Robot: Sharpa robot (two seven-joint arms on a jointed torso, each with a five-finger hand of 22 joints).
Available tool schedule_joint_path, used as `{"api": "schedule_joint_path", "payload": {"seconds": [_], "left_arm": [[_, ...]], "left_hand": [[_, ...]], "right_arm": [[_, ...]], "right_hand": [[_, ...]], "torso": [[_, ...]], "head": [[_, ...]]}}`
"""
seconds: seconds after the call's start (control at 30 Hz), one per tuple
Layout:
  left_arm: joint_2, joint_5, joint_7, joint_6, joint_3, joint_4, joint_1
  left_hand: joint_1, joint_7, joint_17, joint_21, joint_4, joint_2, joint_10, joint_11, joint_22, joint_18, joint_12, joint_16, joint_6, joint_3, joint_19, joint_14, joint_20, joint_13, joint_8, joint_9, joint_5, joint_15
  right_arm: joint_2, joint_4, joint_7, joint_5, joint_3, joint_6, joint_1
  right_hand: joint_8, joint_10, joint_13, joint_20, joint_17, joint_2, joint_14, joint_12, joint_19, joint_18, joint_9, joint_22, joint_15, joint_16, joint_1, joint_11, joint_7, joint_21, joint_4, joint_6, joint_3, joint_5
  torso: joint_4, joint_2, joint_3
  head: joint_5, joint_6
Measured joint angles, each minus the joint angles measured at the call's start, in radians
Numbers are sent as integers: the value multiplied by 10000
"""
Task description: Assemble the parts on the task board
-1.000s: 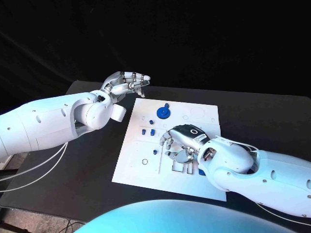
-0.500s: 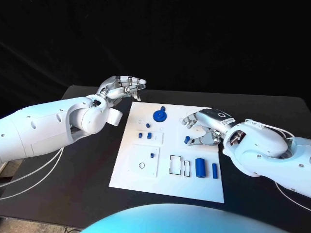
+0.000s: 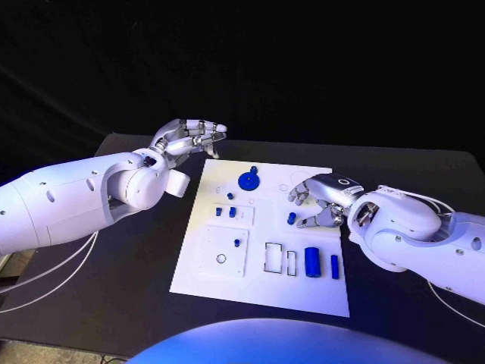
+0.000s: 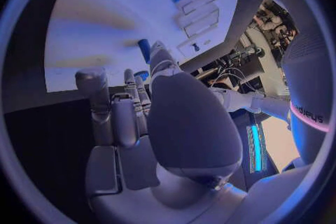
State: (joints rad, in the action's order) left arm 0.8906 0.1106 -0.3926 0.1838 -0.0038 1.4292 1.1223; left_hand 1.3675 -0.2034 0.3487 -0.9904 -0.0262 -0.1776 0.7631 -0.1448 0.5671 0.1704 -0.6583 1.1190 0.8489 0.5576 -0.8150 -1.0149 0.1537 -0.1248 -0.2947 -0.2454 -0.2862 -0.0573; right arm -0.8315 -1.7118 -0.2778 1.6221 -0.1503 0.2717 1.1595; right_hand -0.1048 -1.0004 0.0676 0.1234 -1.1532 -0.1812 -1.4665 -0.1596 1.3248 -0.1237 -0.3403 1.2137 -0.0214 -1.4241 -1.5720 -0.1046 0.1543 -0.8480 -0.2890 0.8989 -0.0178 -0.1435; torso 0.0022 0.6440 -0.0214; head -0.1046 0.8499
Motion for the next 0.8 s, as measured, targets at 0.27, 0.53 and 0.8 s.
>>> {"api": "schedule_joint_path", "payload": {"seconds": [0.27, 0.53, 0.8], "left_arm": [[2, 1, 11, -5, 0, 6, -1], [6, 4, 22, -12, -1, 10, 0], [8, 10, 33, -24, -1, 13, 0]], "left_hand": [[0, 0, 0, 0, 0, 0, 0, 0, 0, 0, 0, 0, 0, 0, 0, 0, 0, 1, 0, 8, 0, 0], [0, 0, 1, 0, 0, 0, 0, 0, 0, 0, 0, 0, 0, 0, 0, 0, 0, 8, 0, 9, 0, 0], [0, 0, 1, 0, 0, 0, 0, 0, 0, 0, 0, 0, 0, 0, 0, 0, 0, 22, 0, 8, 0, 0]], "right_arm": [[203, 192, 58, -83, -4, -88, -63], [387, 296, 134, -146, -11, -108, -144], [509, 379, 172, -180, -19, -156, -214]], "right_hand": [[-72, -782, -25, -126, 10, 406, 0, -85, 203, 0, 131, 179, 0, 0, -136, 57, 52, -292, 2, 602, -916, 1], [-149, -1280, -38, -125, -1, 372, 38, 119, 275, -1, 300, 359, 38, 0, 33, 73, 63, -495, -19, 1057, -1874, 1], [-99, -1431, -37, -152, 13, 121, 37, 350, 317, -1, 423, 432, 38, 0, 282, 99, 55, -575, 9, 1205, -2536, 2]], "torso": [[-4, -2, 6], [-5, -5, 2], [-7, -5, 0]], "head": [[-14, 35], [-15, 65], [-16, 96]]}}
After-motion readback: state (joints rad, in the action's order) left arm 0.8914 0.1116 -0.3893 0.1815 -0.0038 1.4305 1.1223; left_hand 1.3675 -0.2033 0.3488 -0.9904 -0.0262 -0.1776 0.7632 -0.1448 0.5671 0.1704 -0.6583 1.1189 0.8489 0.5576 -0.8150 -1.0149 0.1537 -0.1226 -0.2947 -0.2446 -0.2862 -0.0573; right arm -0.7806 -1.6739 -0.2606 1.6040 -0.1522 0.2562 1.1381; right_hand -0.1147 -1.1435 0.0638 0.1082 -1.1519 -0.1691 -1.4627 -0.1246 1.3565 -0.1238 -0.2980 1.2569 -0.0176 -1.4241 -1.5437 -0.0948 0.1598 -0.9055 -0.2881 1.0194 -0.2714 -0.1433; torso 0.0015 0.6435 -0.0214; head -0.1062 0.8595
